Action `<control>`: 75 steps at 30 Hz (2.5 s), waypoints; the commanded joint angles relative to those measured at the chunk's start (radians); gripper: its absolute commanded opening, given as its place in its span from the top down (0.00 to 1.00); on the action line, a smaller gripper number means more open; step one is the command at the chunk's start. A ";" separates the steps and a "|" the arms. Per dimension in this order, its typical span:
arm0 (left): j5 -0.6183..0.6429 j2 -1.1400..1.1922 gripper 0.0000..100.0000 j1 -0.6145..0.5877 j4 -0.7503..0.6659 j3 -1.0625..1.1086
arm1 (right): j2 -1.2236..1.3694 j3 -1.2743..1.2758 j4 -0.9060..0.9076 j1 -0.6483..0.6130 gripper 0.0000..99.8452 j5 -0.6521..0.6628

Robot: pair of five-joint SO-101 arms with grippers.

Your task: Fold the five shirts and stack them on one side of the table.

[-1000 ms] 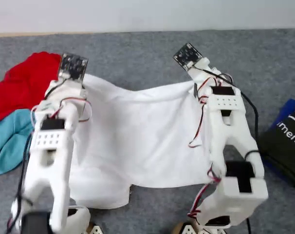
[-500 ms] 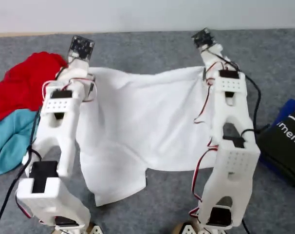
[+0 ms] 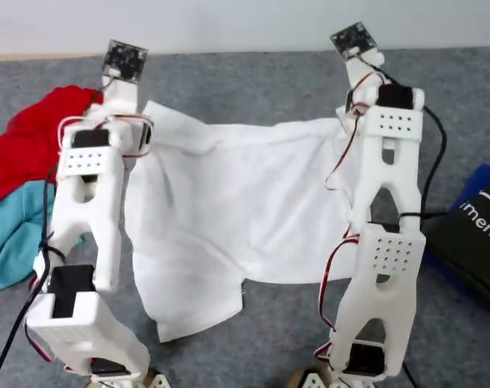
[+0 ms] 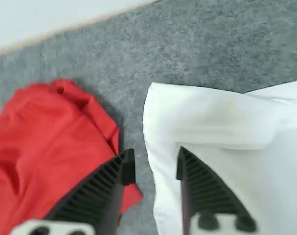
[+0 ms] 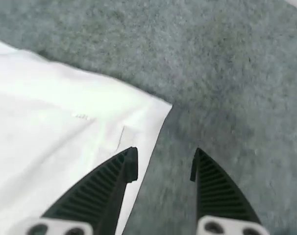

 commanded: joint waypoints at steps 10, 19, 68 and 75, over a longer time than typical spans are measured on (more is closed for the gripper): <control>0.057 -0.015 0.99 0.028 0.522 -0.341 | -0.030 -0.187 0.401 0.002 0.82 -0.071; 0.057 -0.015 0.99 0.028 0.694 -0.377 | -0.295 0.322 0.400 -0.051 0.96 -0.064; 0.052 -0.009 0.99 0.037 0.559 -0.222 | -0.104 0.427 0.206 -0.038 0.99 -0.064; 0.052 -0.011 0.99 0.037 0.560 -0.211 | -0.102 0.370 0.217 -0.036 0.95 -0.064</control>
